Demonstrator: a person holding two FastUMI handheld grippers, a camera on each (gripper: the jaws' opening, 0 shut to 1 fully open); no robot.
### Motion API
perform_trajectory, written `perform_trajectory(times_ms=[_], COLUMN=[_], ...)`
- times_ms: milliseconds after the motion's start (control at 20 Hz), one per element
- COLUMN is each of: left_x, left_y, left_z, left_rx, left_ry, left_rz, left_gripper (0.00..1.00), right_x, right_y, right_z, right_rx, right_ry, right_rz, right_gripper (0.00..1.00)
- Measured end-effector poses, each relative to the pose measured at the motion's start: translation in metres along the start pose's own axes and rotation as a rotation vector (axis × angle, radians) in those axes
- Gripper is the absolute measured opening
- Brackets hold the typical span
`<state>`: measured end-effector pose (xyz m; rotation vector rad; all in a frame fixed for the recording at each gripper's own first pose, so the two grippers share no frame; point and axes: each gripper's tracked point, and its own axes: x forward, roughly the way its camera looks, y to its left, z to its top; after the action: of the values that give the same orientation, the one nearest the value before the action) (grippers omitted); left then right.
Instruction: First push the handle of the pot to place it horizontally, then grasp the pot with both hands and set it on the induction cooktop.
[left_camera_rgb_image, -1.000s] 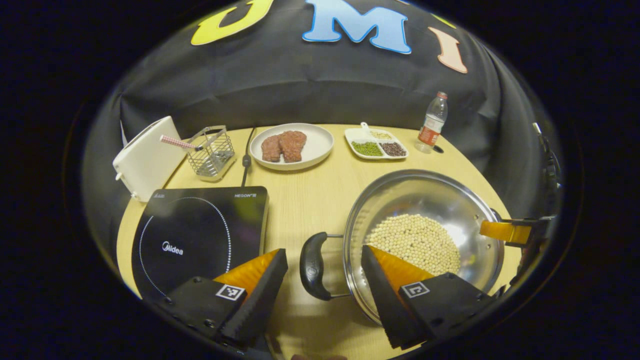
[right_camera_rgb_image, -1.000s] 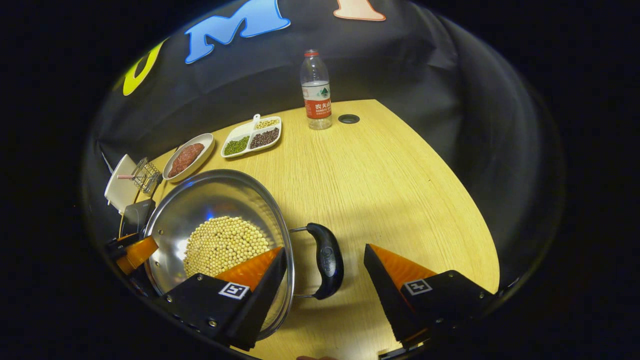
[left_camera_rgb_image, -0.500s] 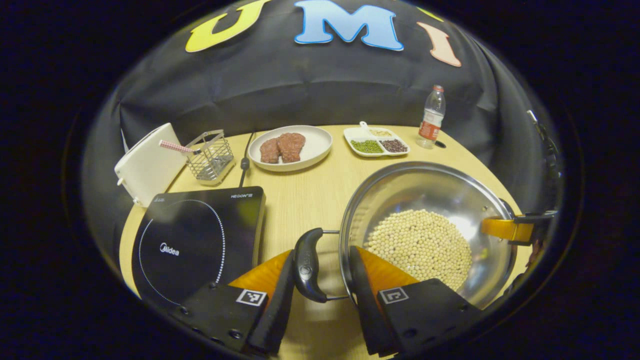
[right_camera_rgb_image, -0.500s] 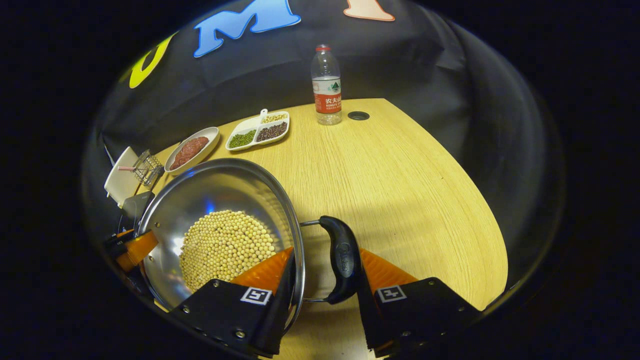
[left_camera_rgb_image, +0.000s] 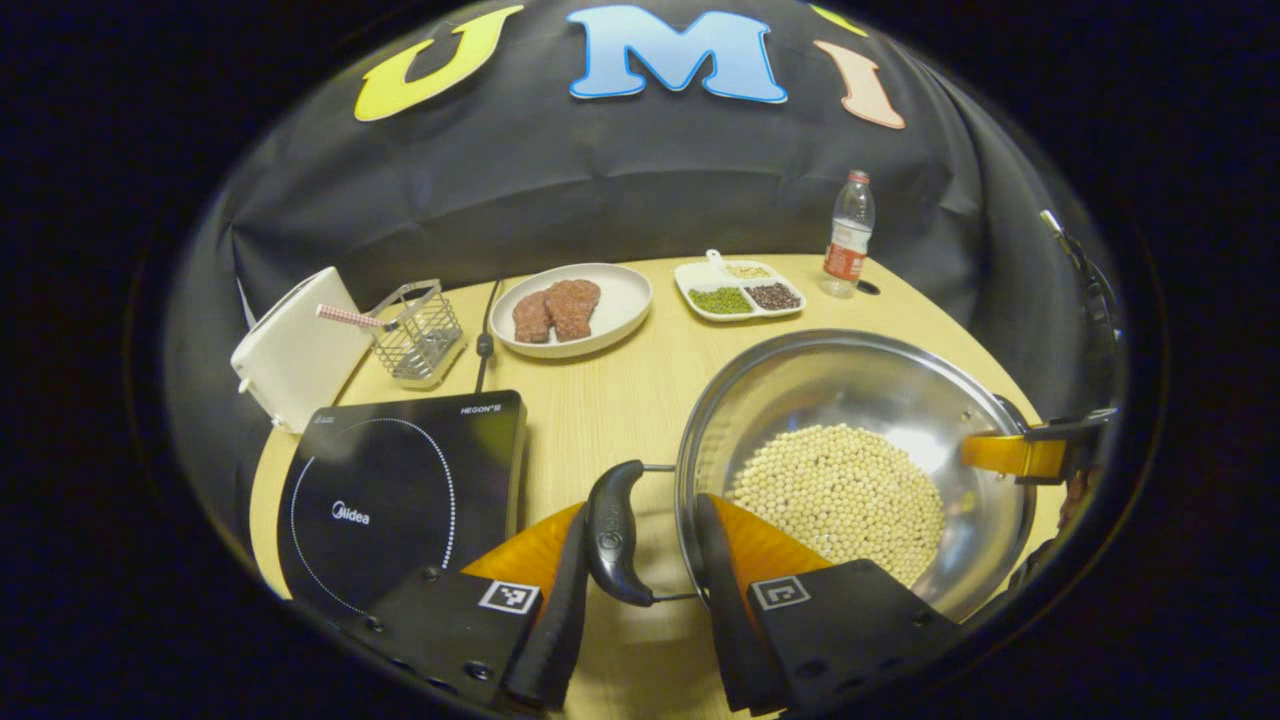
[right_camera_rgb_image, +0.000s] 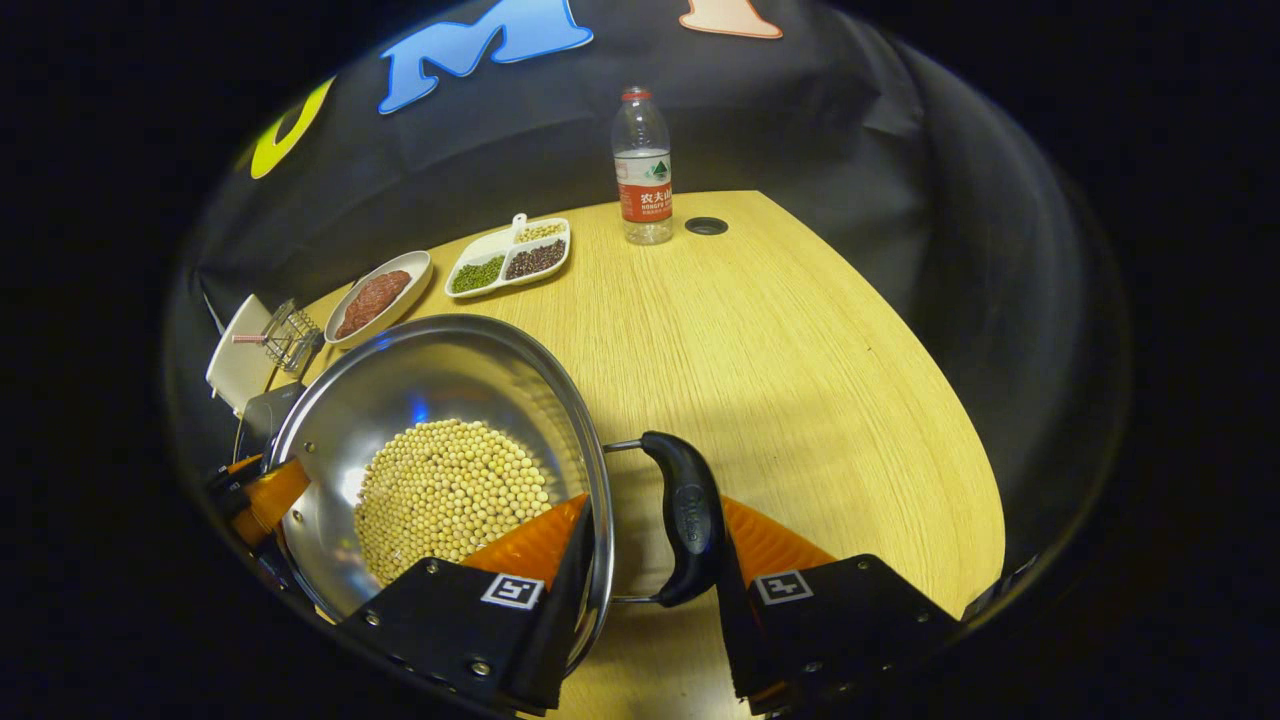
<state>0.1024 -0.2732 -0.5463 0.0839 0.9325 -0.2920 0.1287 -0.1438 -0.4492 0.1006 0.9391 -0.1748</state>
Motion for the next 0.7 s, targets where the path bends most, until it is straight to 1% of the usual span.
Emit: perform_trajectory(times_ms=[50, 100, 150, 200, 250, 300, 350, 550, 600, 650, 700], left_x=[-0.004, -0.008, -0.012, -0.017, -0.023, -0.029, -0.035, -0.065, -0.072, -0.079, -0.086], left_y=[0.0, 0.001, 0.003, 0.004, 0.007, 0.009, 0.013, 0.032, 0.038, 0.045, 0.052], left_z=[0.002, 0.003, 0.007, 0.009, 0.013, 0.017, 0.02, 0.036, 0.037, 0.039, 0.041], left_rx=[0.005, 0.005, 0.003, 0.002, 0.0, -0.001, -0.001, -0.011, -0.017, -0.025, -0.03], left_ry=[0.0, -0.003, -0.011, -0.019, -0.029, -0.037, -0.045, -0.093, -0.099, -0.103, -0.106], left_rz=[-0.002, -0.003, -0.005, -0.006, -0.006, -0.006, -0.006, 0.001, 0.003, 0.006, 0.01], left_gripper=[0.63, 0.59, 0.63, 0.63, 0.59, 0.59, 0.63, 0.63, 0.66, 0.66, 0.63], right_x=[-0.004, -0.007, -0.013, -0.02, -0.026, -0.032, -0.042, -0.071, -0.079, -0.086, -0.093], right_y=[-0.001, -0.001, 0.0, 0.002, 0.002, 0.003, 0.01, 0.029, 0.035, 0.04, 0.047], right_z=[0.001, 0.002, 0.004, 0.007, 0.007, 0.01, 0.012, 0.017, 0.019, 0.02, 0.021], right_rx=[-0.008, -0.015, -0.015, -0.014, -0.016, -0.018, -0.021, -0.011, -0.019, -0.029, -0.035], right_ry=[-0.002, -0.007, -0.012, -0.021, -0.029, -0.037, -0.049, -0.074, -0.082, -0.089, -0.093], right_rz=[-0.004, -0.006, -0.004, -0.001, 0.0, -0.002, -0.003, 0.004, 0.005, 0.007, 0.01], right_gripper=[0.62, 0.62, 0.62, 0.62, 0.62, 0.62, 0.62, 0.62, 0.62, 0.62, 0.62])
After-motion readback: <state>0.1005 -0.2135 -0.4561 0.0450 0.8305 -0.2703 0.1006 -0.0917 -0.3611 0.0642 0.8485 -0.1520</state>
